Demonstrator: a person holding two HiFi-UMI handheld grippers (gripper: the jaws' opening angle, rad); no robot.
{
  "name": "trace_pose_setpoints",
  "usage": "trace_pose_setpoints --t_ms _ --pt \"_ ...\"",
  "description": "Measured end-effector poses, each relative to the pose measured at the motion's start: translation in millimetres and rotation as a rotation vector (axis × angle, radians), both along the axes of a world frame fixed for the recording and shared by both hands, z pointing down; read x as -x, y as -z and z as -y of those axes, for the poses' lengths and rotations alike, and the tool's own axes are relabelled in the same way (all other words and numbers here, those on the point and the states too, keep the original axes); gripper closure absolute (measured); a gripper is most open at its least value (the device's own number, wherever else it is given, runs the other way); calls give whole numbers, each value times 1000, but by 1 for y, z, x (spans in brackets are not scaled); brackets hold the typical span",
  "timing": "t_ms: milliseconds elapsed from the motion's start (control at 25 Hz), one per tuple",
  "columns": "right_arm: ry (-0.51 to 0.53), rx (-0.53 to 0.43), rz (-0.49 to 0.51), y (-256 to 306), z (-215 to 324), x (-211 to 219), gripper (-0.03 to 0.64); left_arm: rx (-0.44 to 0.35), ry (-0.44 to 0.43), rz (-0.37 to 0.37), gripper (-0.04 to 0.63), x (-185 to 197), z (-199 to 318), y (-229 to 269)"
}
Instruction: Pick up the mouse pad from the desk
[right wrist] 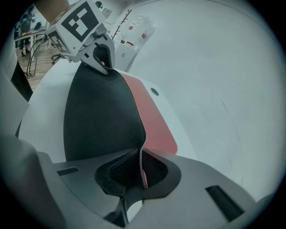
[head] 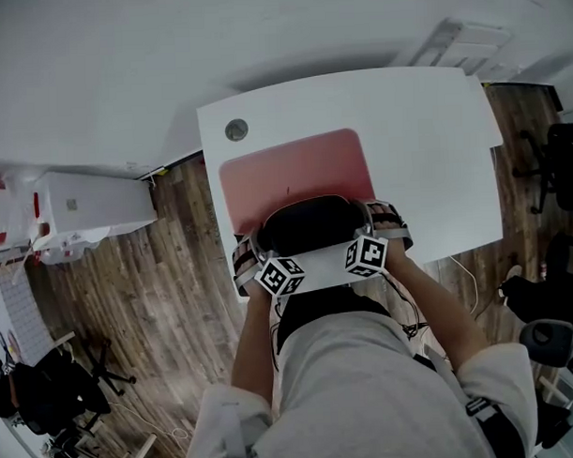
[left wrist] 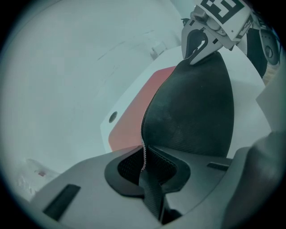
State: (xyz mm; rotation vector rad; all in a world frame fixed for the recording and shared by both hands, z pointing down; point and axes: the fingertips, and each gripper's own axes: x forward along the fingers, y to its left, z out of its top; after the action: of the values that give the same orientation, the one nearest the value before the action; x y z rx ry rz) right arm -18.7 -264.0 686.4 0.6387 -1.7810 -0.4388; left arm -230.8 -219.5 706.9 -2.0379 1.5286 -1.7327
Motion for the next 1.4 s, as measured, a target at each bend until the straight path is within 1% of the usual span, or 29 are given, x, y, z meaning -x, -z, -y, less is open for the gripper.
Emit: trace_pose_setpoints --t_ms 120,440,600,680,760,920,1120,1200,1320,1400 --pt "-18 -10 13 11 13 3 561 -7 12 -20 563 3 12 6" --pt "-85 -48 78 44 52 13 561 -49 87 -110 563 16 52 33" --pt "-110 -68 117 62 71 14 563 -78 88 -103 563 18 72 48" --pt "-124 -81 137 72 80 15 563 -99 97 -116 563 20 82 57" --pt "-141 -99 166 85 88 18 563 -123 131 -153 563 23 92 71" --pt "-182 -125 230 106 99 20 563 -175 210 -261 563 25 105 104" --pt "-231 -132 317 130 105 20 563 -220 246 -358 563 25 110 127" --pt "-229 -149 331 142 107 22 563 -239 238 -373 563 25 110 135" --pt "-212 -179 340 158 109 24 564 -287 226 -375 563 23 110 156" --pt "-211 -189 358 170 109 24 564 -312 229 -392 563 23 109 168"
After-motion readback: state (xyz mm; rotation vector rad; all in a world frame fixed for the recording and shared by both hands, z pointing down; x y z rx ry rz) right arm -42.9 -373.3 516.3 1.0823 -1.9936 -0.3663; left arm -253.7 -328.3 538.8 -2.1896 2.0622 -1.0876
